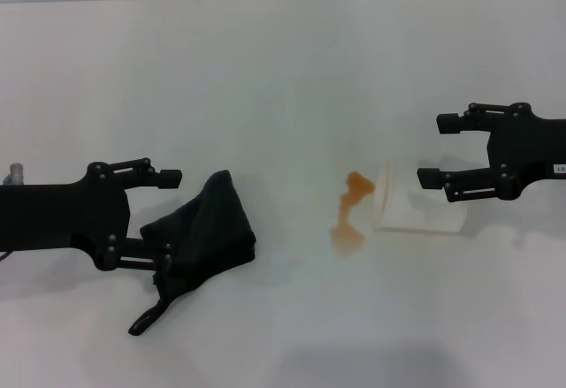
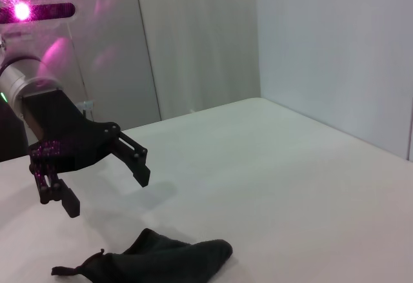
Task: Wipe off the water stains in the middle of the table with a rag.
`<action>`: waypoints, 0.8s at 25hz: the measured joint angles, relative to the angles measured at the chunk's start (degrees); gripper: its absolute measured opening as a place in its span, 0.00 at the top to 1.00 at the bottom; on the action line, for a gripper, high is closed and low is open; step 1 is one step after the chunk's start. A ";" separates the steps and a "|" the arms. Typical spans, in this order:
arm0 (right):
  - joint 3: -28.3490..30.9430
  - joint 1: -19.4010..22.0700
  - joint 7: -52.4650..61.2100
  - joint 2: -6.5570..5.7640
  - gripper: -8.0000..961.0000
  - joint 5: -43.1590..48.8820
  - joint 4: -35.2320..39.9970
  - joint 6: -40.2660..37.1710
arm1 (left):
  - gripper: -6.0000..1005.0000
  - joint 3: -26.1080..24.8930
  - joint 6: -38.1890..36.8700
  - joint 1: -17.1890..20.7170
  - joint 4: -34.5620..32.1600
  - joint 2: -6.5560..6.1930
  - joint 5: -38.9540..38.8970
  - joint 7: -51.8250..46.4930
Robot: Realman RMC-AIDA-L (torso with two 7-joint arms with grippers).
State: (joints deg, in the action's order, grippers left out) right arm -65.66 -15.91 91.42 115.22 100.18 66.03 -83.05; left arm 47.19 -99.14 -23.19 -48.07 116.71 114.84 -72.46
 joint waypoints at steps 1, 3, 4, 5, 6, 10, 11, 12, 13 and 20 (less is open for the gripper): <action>-0.02 0.00 0.00 0.00 0.10 -0.01 -0.01 0.00 | 0.12 0.00 0.00 -0.01 0.00 0.00 0.01 0.00; -0.13 0.00 0.01 0.00 0.10 -0.02 -0.02 0.00 | 0.12 0.00 0.00 -0.01 0.00 0.03 0.03 0.00; -0.16 0.00 0.02 0.00 0.10 -0.03 -0.02 -0.01 | 0.12 0.00 0.00 -0.01 0.00 0.08 0.03 0.01; -0.19 0.01 0.02 0.00 0.10 -0.04 -0.02 -0.02 | 0.12 0.00 0.00 -0.01 0.00 0.10 0.03 0.01; -0.21 0.01 0.03 0.00 0.10 -0.04 -0.02 -0.03 | 0.12 0.00 0.00 -0.01 0.00 0.11 0.03 0.00; -0.33 0.01 0.21 0.00 0.11 -0.07 -0.03 -0.08 | 0.12 0.00 0.00 0.18 0.00 0.26 0.04 0.11; -0.35 0.01 0.29 0.00 0.11 -0.07 -0.02 -0.10 | 0.12 0.00 0.00 0.28 0.00 0.36 0.04 0.19; -0.35 0.01 0.45 0.00 0.11 -0.08 -0.02 -0.16 | 0.12 0.00 0.00 0.36 0.00 0.44 0.05 0.29; -0.35 0.00 0.53 0.00 0.11 -0.08 0.00 -0.25 | 0.12 0.00 0.00 0.41 0.02 0.50 0.06 0.35; -0.82 -0.64 2.72 0.00 0.11 0.31 0.55 -0.36 | 0.12 0.00 0.07 0.53 0.09 0.62 0.12 0.48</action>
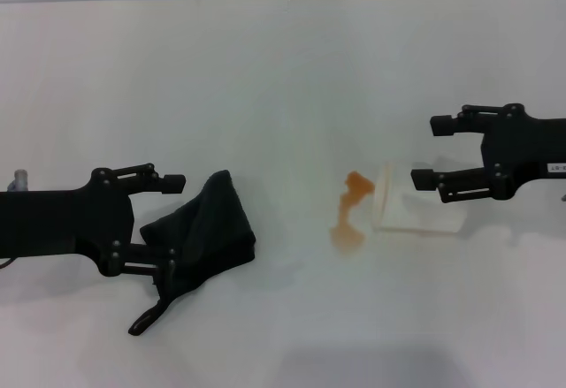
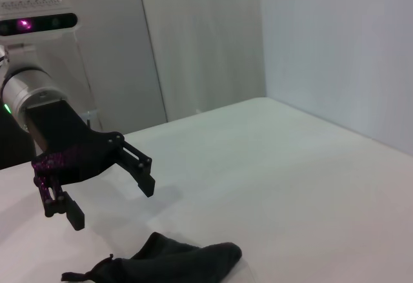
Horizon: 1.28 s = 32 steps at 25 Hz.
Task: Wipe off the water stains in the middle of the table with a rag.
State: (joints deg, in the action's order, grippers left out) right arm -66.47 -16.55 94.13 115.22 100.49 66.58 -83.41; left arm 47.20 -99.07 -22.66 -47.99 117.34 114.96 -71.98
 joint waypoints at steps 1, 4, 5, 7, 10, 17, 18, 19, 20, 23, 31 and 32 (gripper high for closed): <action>-0.33 -0.27 0.58 0.00 0.11 0.22 0.08 0.19 | 0.12 0.00 0.07 0.03 0.01 0.00 0.00 0.00; -1.57 -0.95 3.31 0.00 0.11 1.85 1.23 0.98 | 0.12 0.00 0.33 0.07 0.00 0.02 0.05 -0.02; -2.08 -1.15 4.95 0.00 0.11 3.02 2.07 1.54 | 0.12 0.00 0.38 0.08 0.00 0.06 0.20 -0.02; -3.84 -1.47 8.98 0.00 0.11 6.17 4.34 3.25 | 0.12 0.00 0.52 0.08 0.01 0.12 0.57 -0.01; -6.53 -1.94 14.64 0.00 0.11 9.76 7.97 5.11 | 0.12 -0.01 0.62 0.08 0.08 0.17 1.04 0.00; -11.33 -3.17 28.28 0.00 0.11 20.55 16.53 5.79 | 0.12 -0.10 0.95 0.07 0.09 0.26 1.27 0.00; -12.01 -3.59 30.50 0.00 0.11 22.38 17.61 5.29 | 0.12 -0.09 1.06 0.07 0.09 0.26 1.28 0.00; -12.46 -3.92 31.89 0.00 0.11 23.79 18.34 4.70 | 0.12 -0.07 1.13 0.07 0.09 0.26 1.29 0.00; -12.46 -3.92 31.89 0.00 0.11 23.79 18.34 4.70 | 0.12 -0.06 1.20 0.08 0.09 0.26 1.29 0.01; -13.70 -5.70 37.39 0.00 0.11 29.68 21.26 1.25 | 0.12 -0.05 1.31 0.07 0.12 0.26 1.31 0.07; -16.21 -9.39 42.95 0.09 0.11 36.76 23.54 -3.36 | 0.12 -0.04 1.94 -0.52 1.22 0.26 1.32 0.35; -16.59 -9.86 43.40 0.09 0.11 37.35 23.42 -3.80 | 0.12 -0.03 2.03 -0.57 1.25 0.26 1.32 0.36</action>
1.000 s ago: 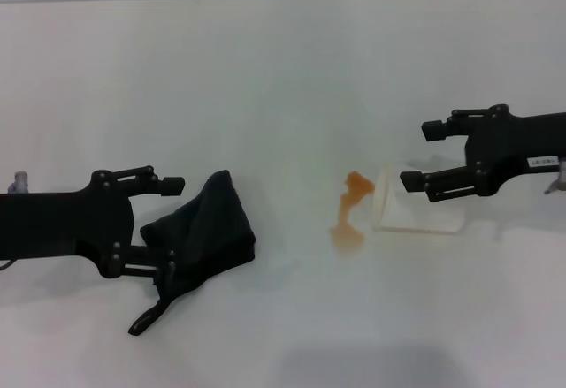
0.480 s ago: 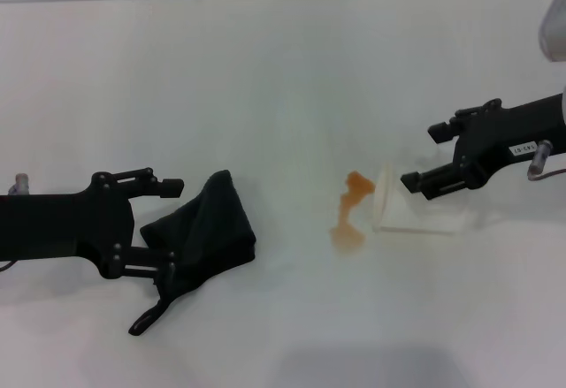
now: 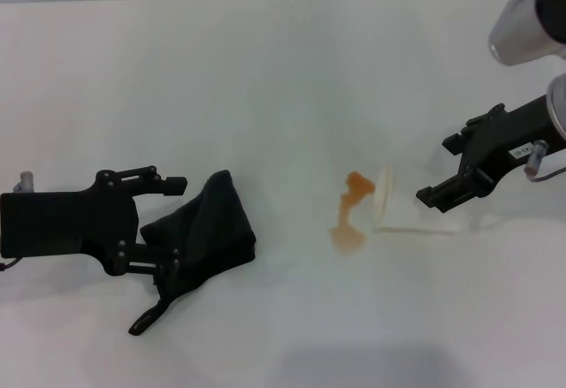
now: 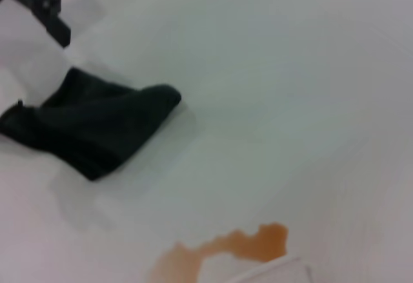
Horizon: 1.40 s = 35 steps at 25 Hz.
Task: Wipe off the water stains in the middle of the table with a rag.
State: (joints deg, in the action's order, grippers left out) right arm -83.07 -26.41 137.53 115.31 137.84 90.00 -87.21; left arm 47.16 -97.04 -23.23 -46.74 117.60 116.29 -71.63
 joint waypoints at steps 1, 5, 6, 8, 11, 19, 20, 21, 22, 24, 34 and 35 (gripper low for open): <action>-0.44 -0.53 0.49 0.00 0.11 0.70 -0.11 -0.41 | 0.12 0.00 0.06 -0.03 0.01 0.00 0.00 0.00; -2.14 -1.90 1.81 0.00 0.11 2.66 -0.37 -1.00 | 0.12 0.00 0.12 -0.06 0.04 0.00 0.00 0.00; -2.33 -2.05 1.84 0.00 0.11 2.75 -0.59 -1.00 | 0.12 0.01 0.12 -0.06 0.06 0.00 0.00 0.00; -2.42 -2.35 1.93 0.00 0.11 2.84 -1.13 -0.94 | 0.12 -0.02 0.13 -0.06 0.09 0.00 0.00 0.02; -2.78 -2.50 1.95 -0.01 0.11 3.16 -1.83 -0.63 | 0.12 -0.12 0.19 -0.06 0.14 0.00 0.00 0.07; -4.16 -3.11 1.97 0.09 0.11 4.85 -4.39 -0.07 | 0.12 -0.23 0.25 -0.43 0.16 0.00 -0.01 0.09; -4.43 -3.23 1.97 0.12 0.11 4.99 -4.77 -0.01 | 0.12 -0.23 0.28 -0.48 0.16 0.00 -0.01 0.09; -4.66 -3.29 1.98 0.13 0.11 5.04 -4.99 0.09 | 0.12 -0.23 0.32 -0.51 0.18 -0.01 -0.01 0.09; -4.91 -3.33 1.98 0.14 0.11 5.13 -5.22 0.20 | 0.12 -0.22 0.38 -0.52 0.20 0.00 -0.01 0.09; -5.30 -3.46 1.99 0.15 0.11 5.57 -5.60 0.32 | 0.12 -0.10 0.60 -0.52 0.23 -0.01 -0.01 0.09; -6.17 -3.95 2.03 0.18 0.11 6.52 -8.23 1.99 | 0.12 0.04 1.02 -0.50 0.34 0.07 -0.01 0.09; -6.19 -3.97 2.03 0.17 0.11 6.54 -8.43 2.14 | 0.12 0.04 1.04 -0.50 0.34 0.08 -0.01 0.09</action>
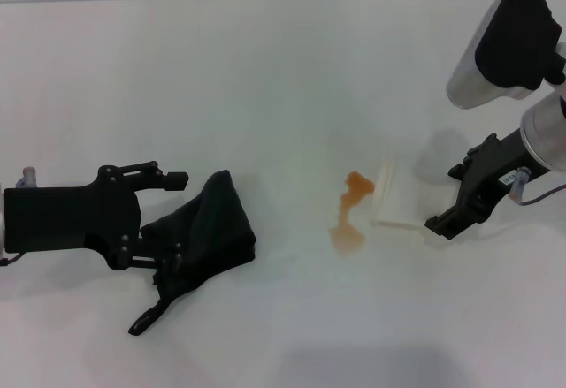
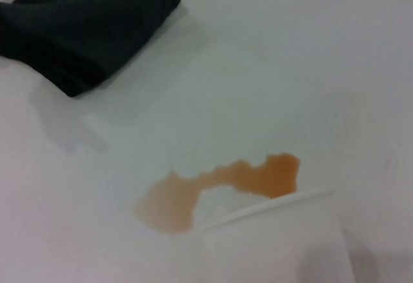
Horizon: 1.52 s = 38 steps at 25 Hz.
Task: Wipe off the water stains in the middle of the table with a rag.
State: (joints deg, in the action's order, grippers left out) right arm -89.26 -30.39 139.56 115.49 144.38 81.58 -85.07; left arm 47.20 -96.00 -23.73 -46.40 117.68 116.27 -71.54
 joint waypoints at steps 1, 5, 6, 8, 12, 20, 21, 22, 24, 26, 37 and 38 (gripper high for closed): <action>-0.02 -0.01 0.00 0.00 0.11 0.01 -0.12 0.11 | 0.12 0.00 0.03 0.00 0.00 0.00 0.00 0.00; -0.05 -0.03 0.01 0.00 0.11 0.03 -0.45 0.41 | 0.12 0.00 0.35 0.00 0.00 0.00 0.00 0.00; -0.05 -0.03 0.06 0.00 0.11 0.03 -0.46 0.42 | 0.12 0.00 0.44 0.00 0.00 0.00 0.00 0.00; -0.04 -0.03 0.39 0.00 0.11 0.03 -0.46 0.43 | 0.12 0.00 0.48 0.00 -0.01 0.00 0.00 0.00; 0.06 -0.02 0.88 0.00 0.12 0.03 -0.46 0.43 | 0.12 0.00 0.48 0.00 -0.01 0.07 0.00 0.00; 0.46 0.25 0.94 0.00 0.19 -0.32 -0.37 0.42 | 0.12 0.00 0.52 0.00 0.03 0.09 0.00 0.03; 0.48 0.28 0.97 0.00 0.19 -0.37 -0.23 0.39 | 0.12 0.00 0.55 0.00 0.09 0.09 0.00 0.08; 0.52 0.32 1.00 0.00 0.20 -0.43 -0.08 0.36 | 0.12 -0.01 0.58 0.00 0.23 0.09 0.00 0.19; 1.43 0.72 1.30 0.00 0.21 -0.59 1.24 0.11 | 0.12 -0.03 0.62 -0.01 0.60 0.09 0.00 0.62; 2.22 1.06 1.38 -0.03 0.23 -0.70 2.14 0.00 | 0.12 -0.09 0.63 -0.04 0.77 0.10 0.00 0.88; 8.03 8.30 -4.16 -0.19 0.27 -6.95 7.00 6.34 | 0.12 -0.27 0.68 -0.12 1.37 -0.08 0.00 1.59; 8.20 9.02 -5.37 -0.20 0.27 -8.14 6.73 7.78 | 0.12 -0.27 0.75 -0.13 1.38 -0.08 0.00 1.74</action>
State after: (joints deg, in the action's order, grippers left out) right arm -81.06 -21.36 134.19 115.29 136.24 88.31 -77.30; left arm 46.93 -95.24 -23.86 -45.01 117.60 116.27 -69.81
